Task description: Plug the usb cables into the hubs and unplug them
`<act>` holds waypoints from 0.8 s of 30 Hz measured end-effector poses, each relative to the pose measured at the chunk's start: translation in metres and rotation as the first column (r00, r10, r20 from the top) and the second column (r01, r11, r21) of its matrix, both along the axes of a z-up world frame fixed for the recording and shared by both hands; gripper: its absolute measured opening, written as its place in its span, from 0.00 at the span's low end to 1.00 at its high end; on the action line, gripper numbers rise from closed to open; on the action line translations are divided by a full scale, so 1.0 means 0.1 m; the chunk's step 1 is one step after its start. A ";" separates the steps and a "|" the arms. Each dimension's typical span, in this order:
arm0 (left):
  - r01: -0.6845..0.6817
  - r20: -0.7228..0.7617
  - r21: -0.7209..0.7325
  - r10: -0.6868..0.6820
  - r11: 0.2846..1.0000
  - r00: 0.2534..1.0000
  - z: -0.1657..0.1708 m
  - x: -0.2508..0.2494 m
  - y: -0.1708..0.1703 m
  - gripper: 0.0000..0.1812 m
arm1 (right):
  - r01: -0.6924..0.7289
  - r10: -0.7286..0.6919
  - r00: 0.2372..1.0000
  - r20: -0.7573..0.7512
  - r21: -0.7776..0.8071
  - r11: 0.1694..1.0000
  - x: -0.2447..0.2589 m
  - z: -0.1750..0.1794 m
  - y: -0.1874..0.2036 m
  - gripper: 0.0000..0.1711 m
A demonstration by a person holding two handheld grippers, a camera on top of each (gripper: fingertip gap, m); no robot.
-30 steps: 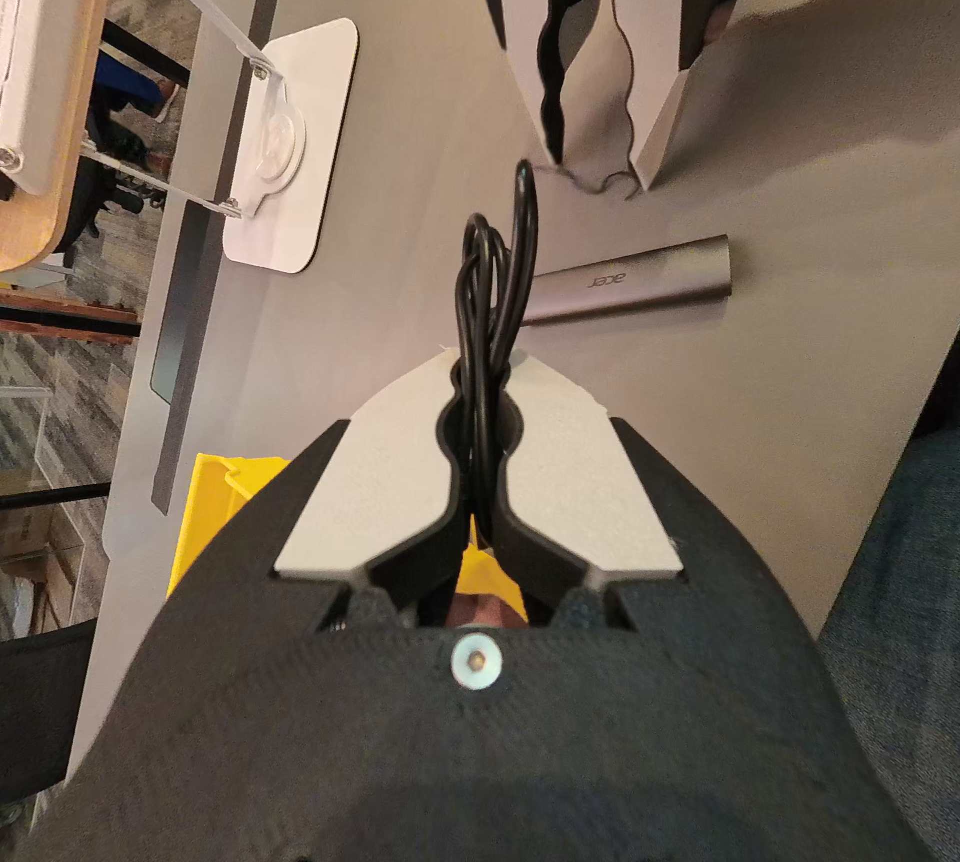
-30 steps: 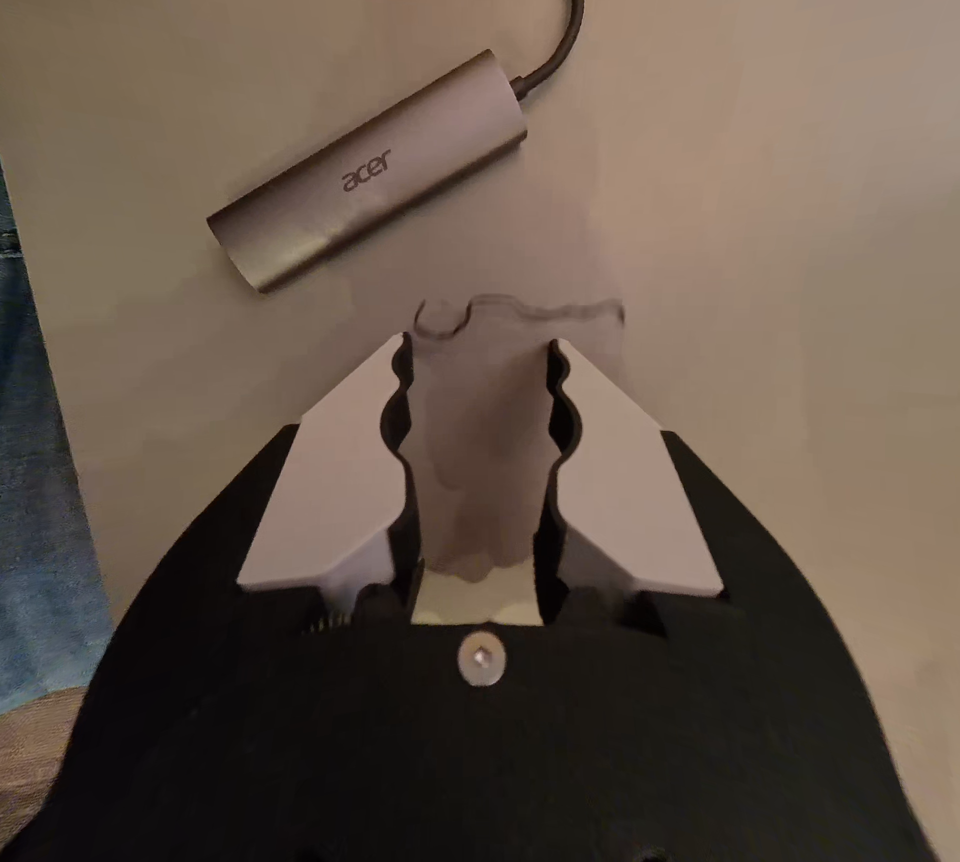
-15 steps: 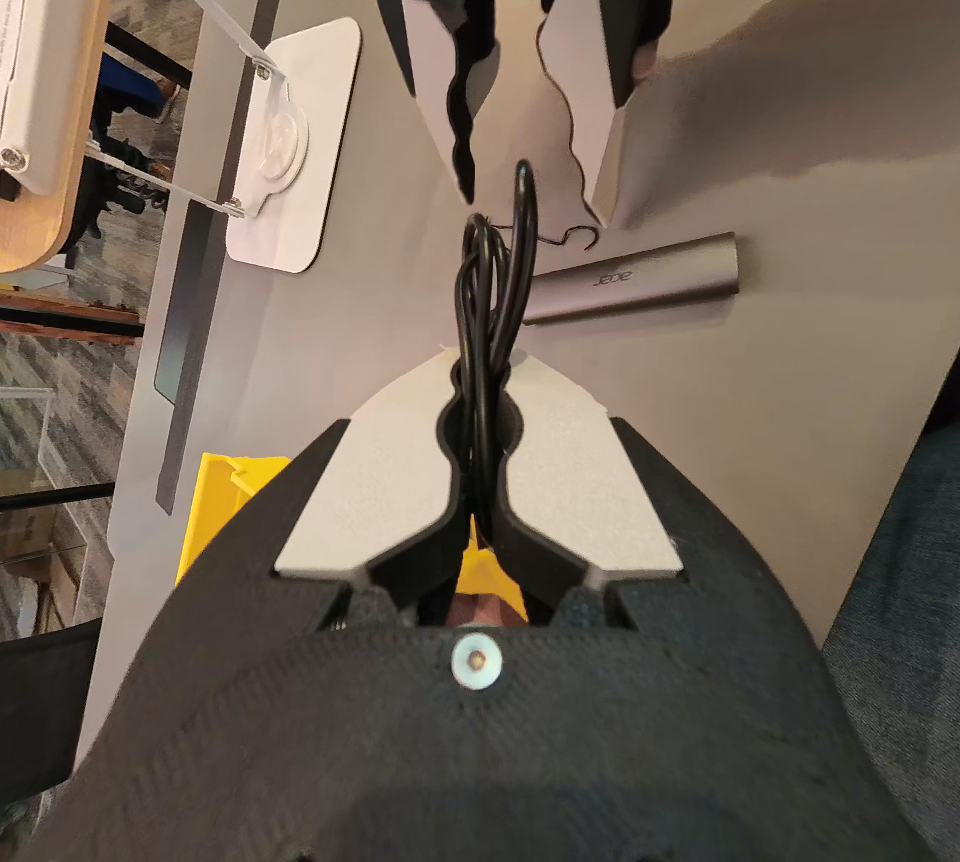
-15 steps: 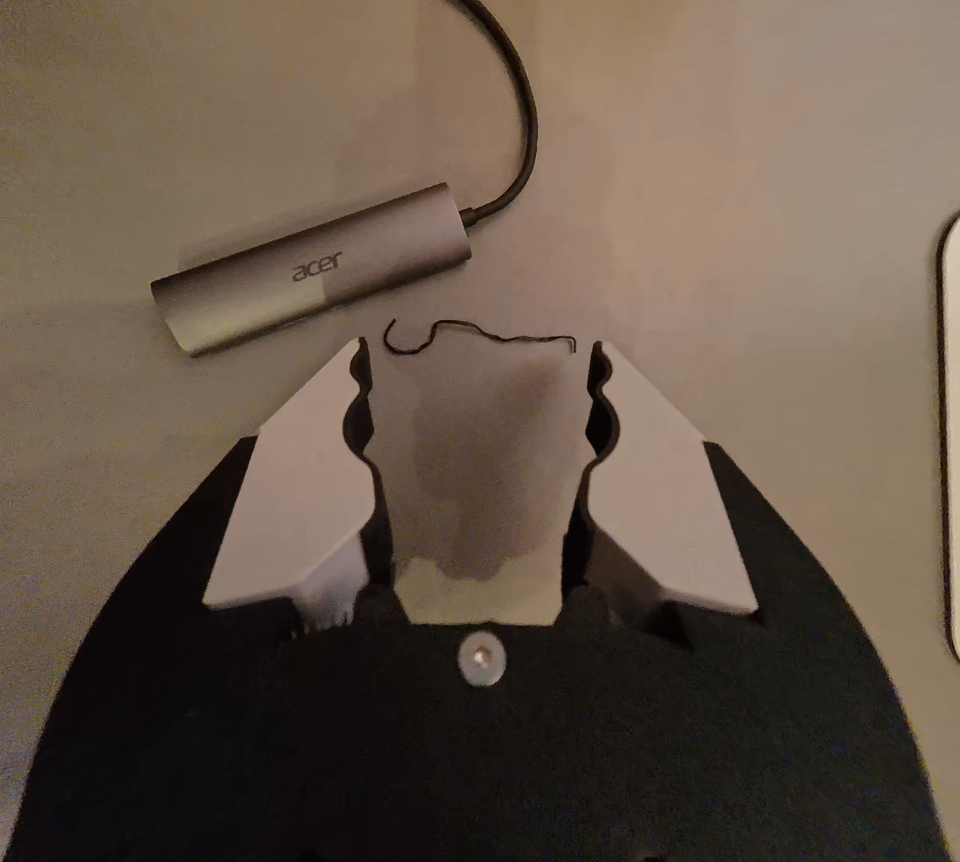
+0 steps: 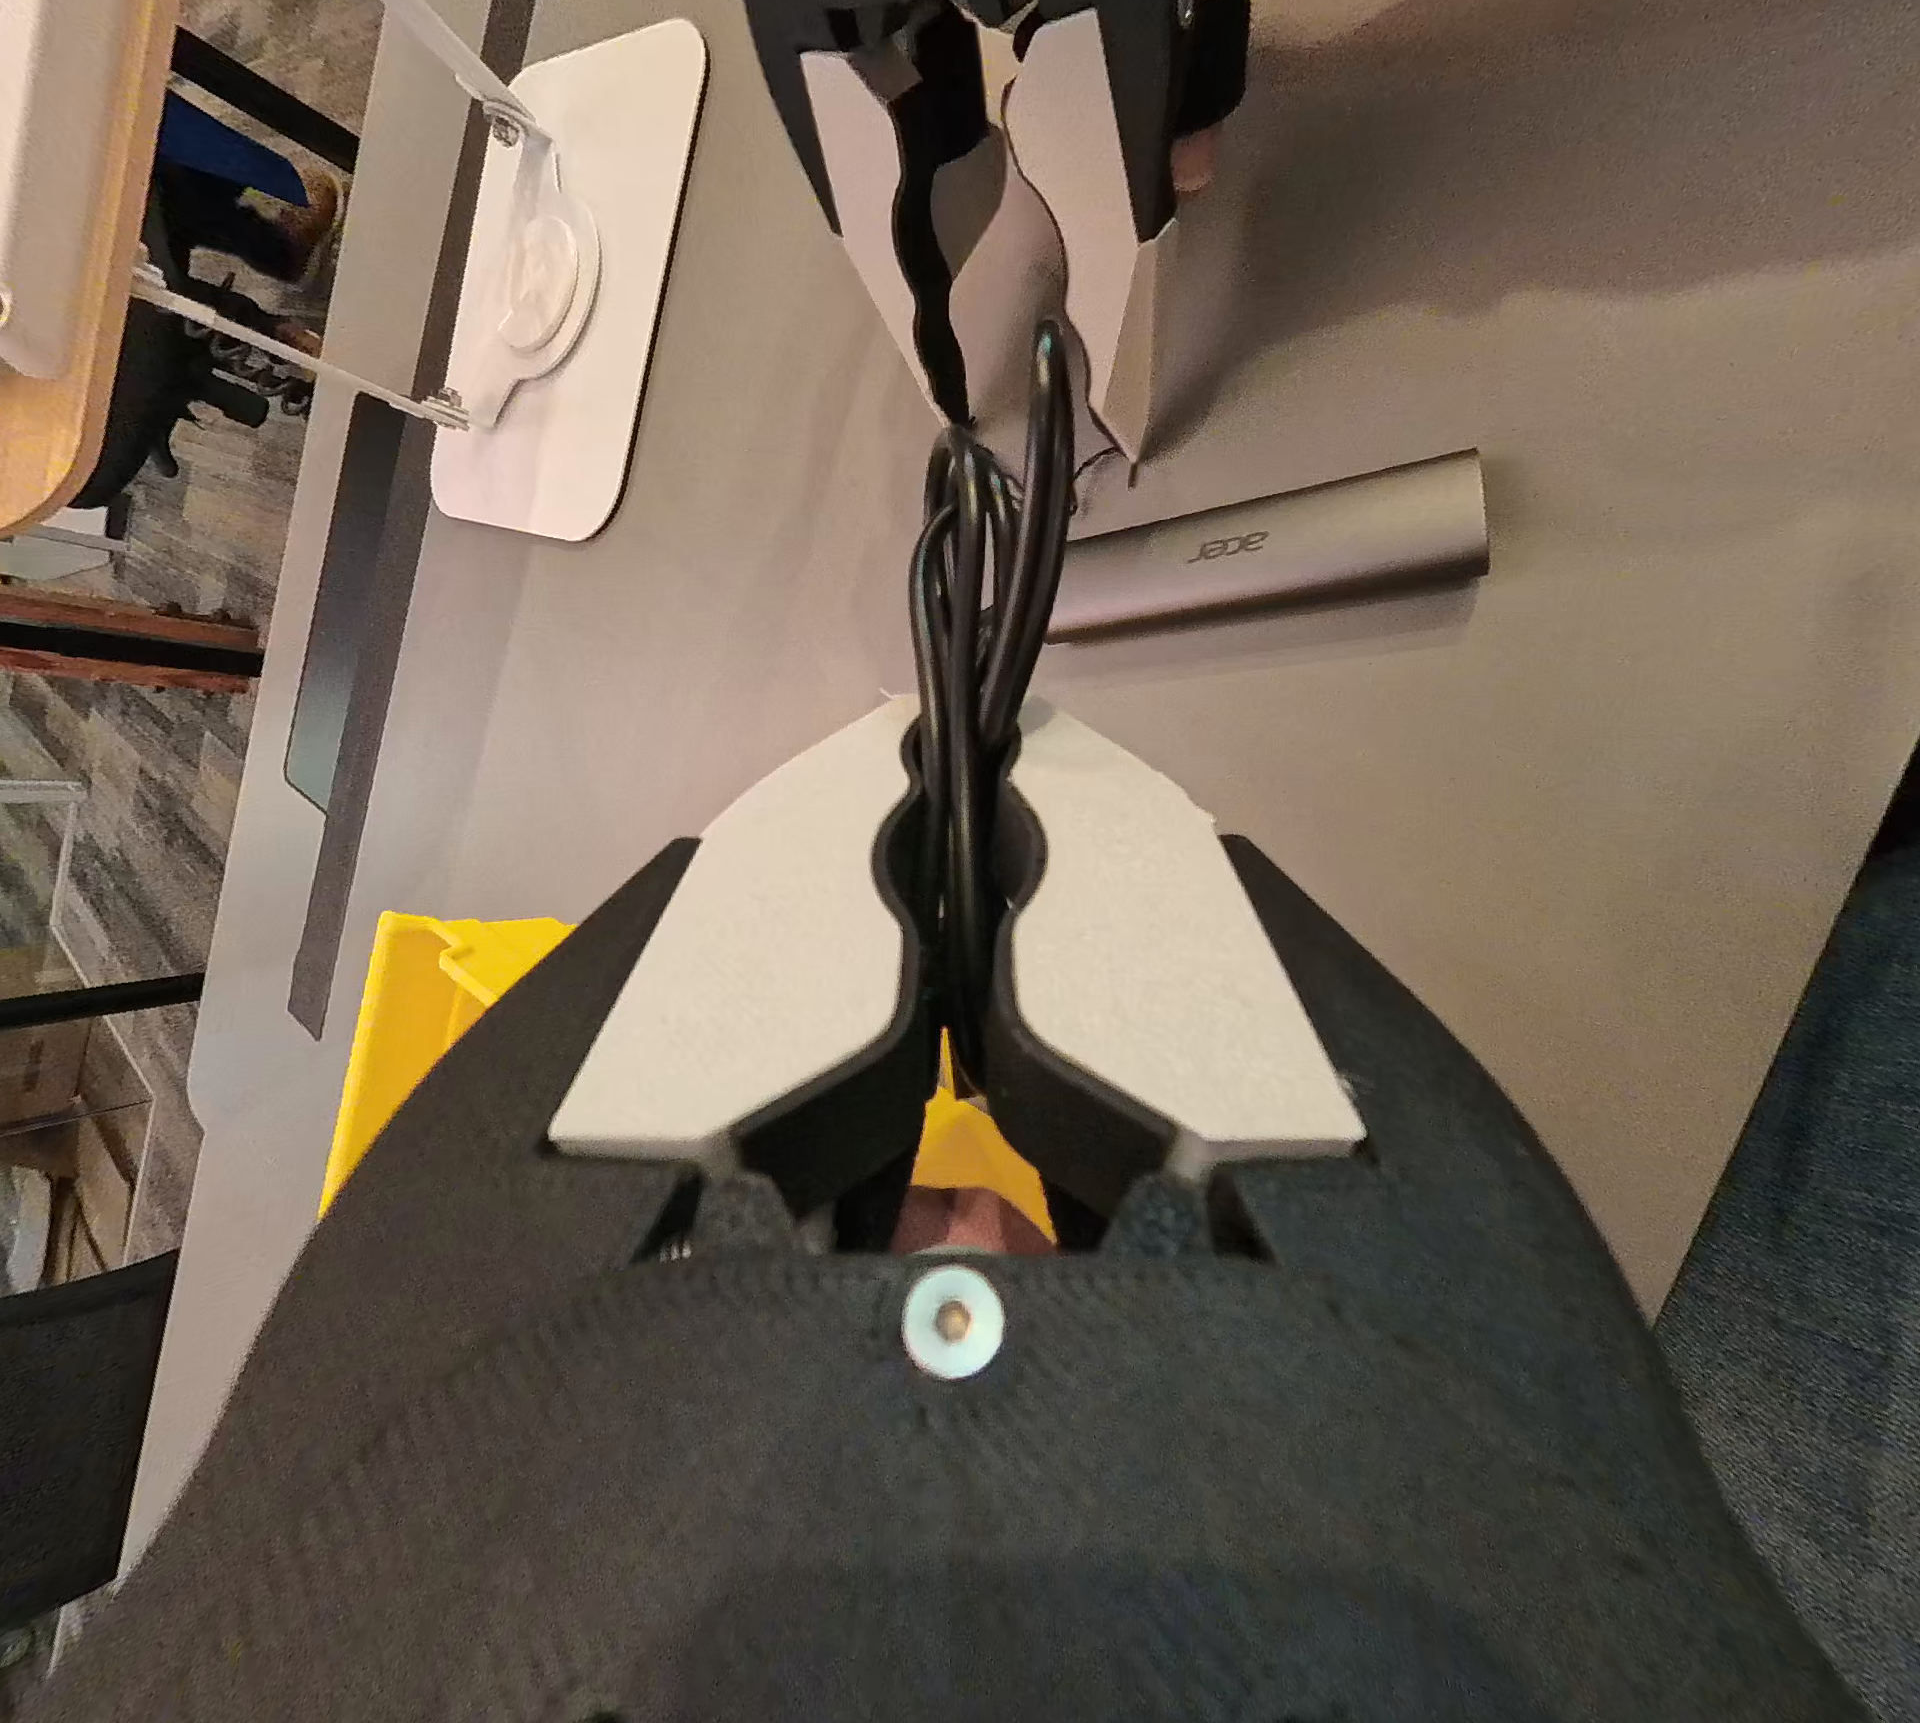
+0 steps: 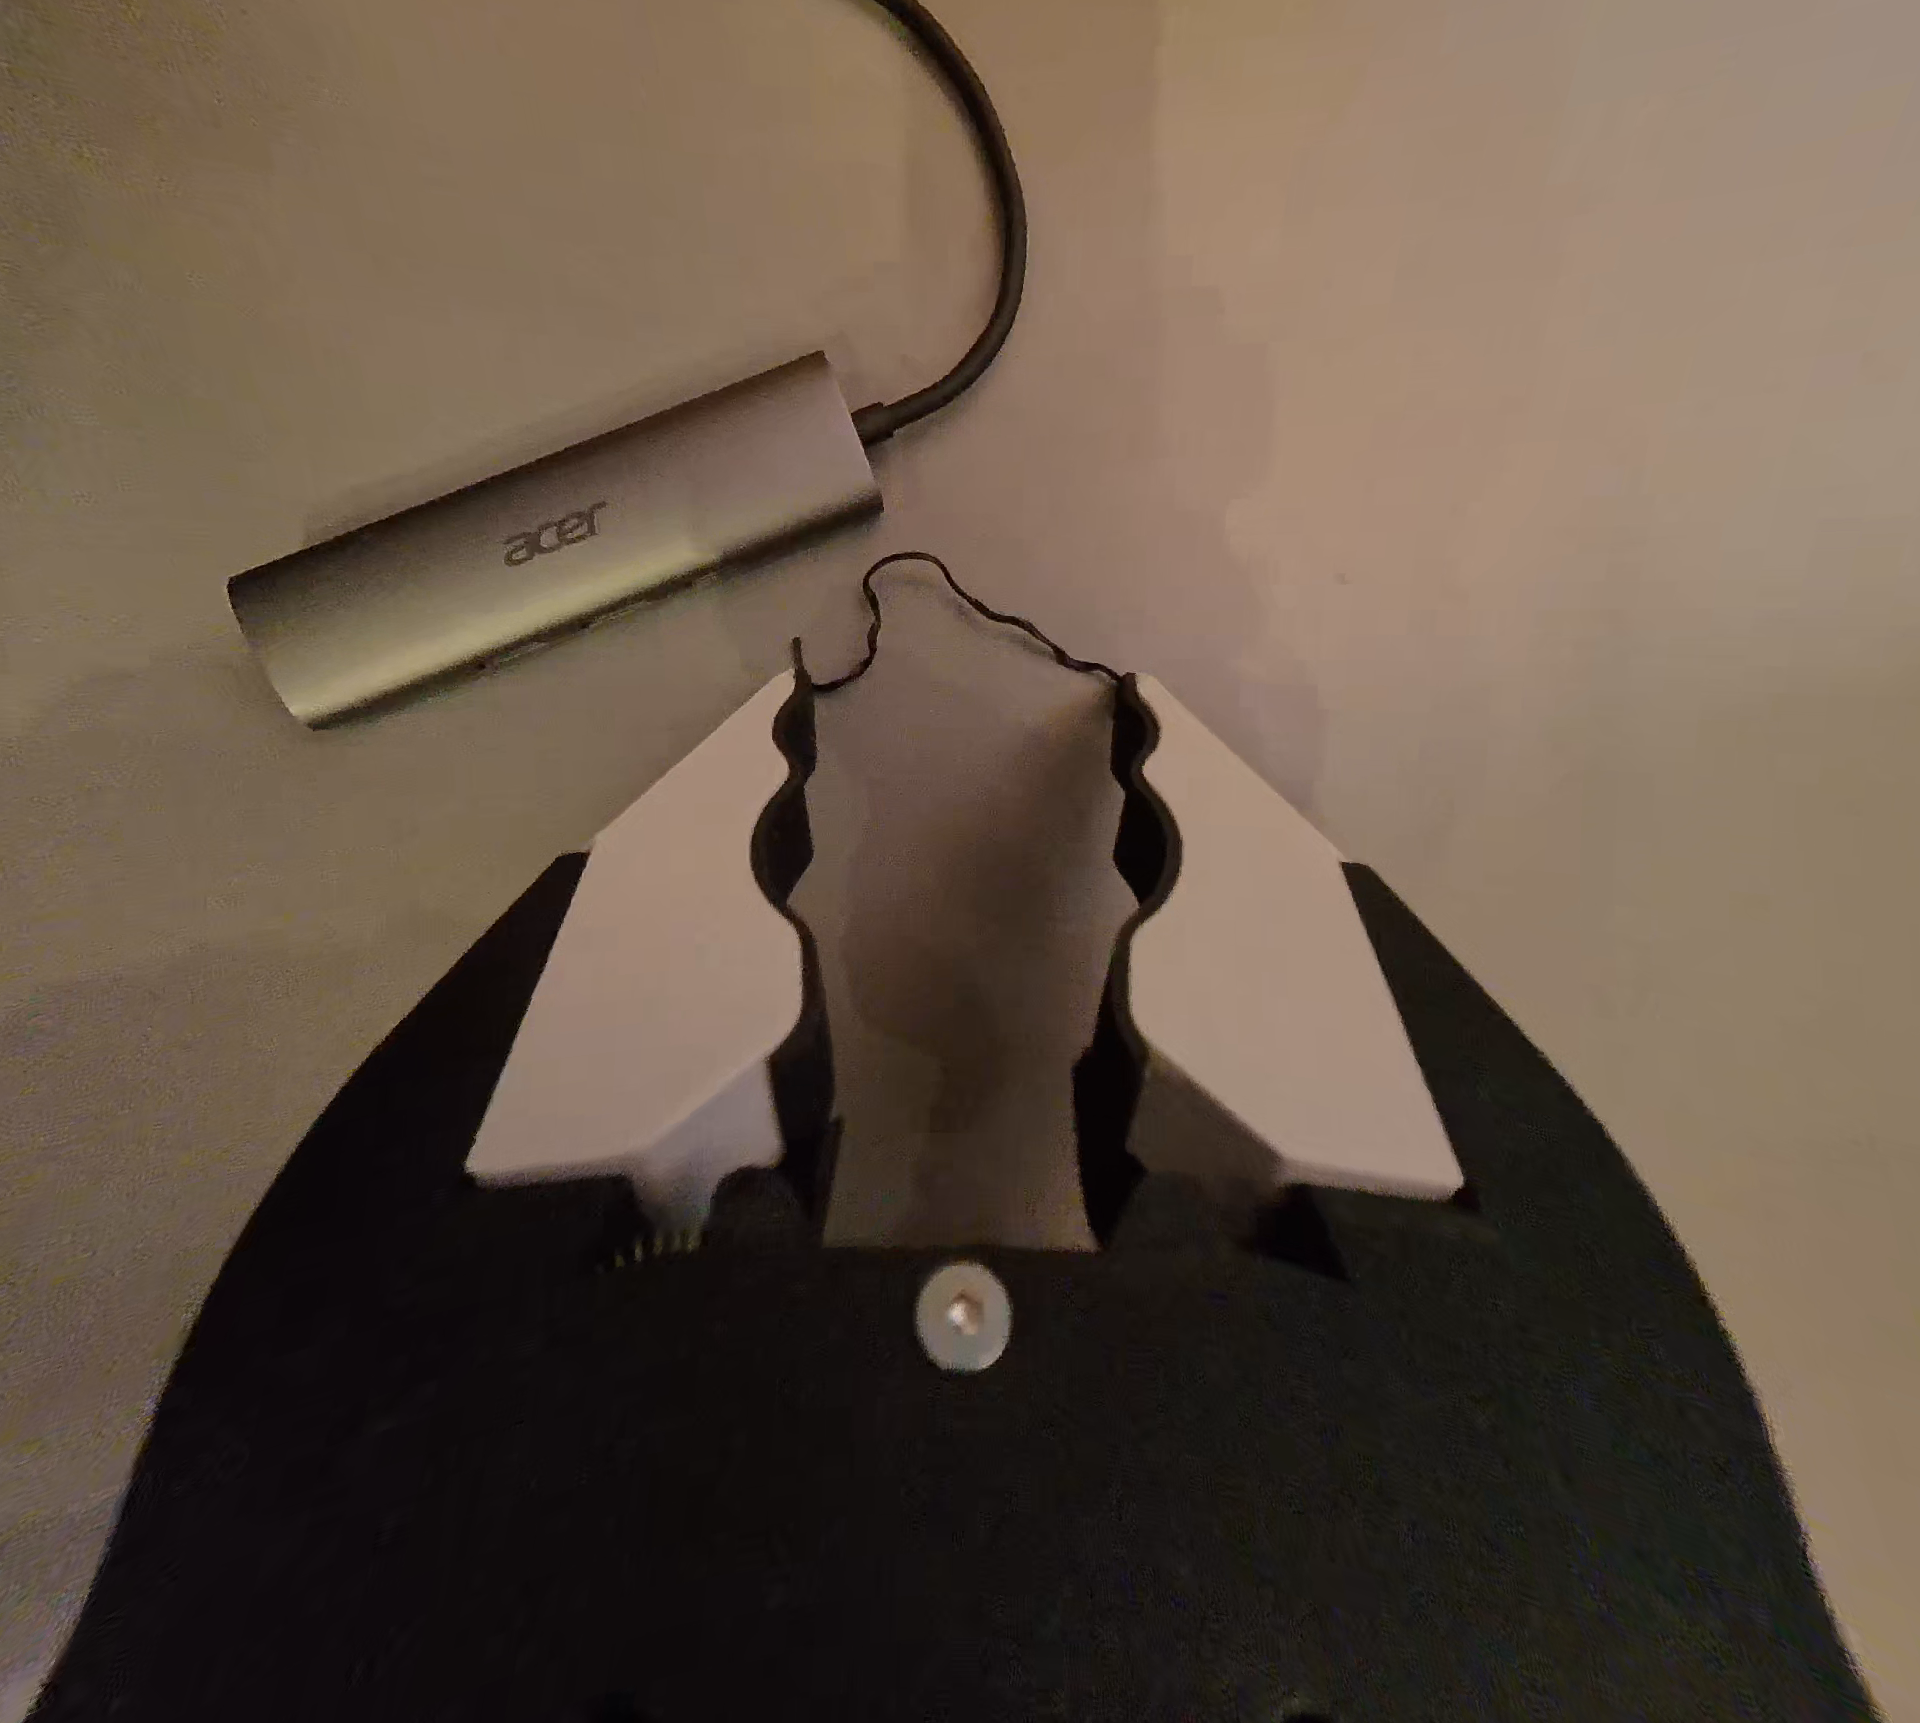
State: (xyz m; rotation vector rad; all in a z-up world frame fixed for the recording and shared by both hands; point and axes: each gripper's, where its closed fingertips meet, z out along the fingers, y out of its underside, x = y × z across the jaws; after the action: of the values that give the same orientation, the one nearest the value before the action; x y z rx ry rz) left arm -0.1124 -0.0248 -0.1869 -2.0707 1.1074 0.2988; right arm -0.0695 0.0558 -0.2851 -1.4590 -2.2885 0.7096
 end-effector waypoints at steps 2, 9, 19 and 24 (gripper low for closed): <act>0.000 0.000 0.001 0.000 1.000 1.000 0.00 0.00 0.00 0.03 | 0.009 -0.009 1.000 -0.006 0.001 1.000 0.00 0.00 0.00 0.31; 0.001 -0.002 -0.002 -0.001 1.000 1.000 -0.01 0.01 0.00 0.04 | 0.058 -0.057 0.998 -0.039 0.006 0.998 0.01 0.01 0.04 0.14; 0.004 -0.004 -0.008 -0.004 1.000 1.000 -0.03 0.03 0.01 0.03 | 0.025 -0.025 1.000 -0.015 0.020 0.999 0.14 0.07 -0.05 0.40; 0.000 -0.004 -0.009 0.000 1.000 1.000 -0.03 0.02 0.01 0.04 | 0.129 -0.129 0.992 -0.004 0.004 0.992 0.03 0.08 0.05 0.38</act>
State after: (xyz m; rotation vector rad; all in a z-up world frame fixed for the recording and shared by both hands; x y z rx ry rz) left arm -0.1107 -0.0240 -0.1901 -2.0789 1.1134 0.2987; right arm -0.0664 0.0605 -0.2773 -1.5862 -2.1679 0.6687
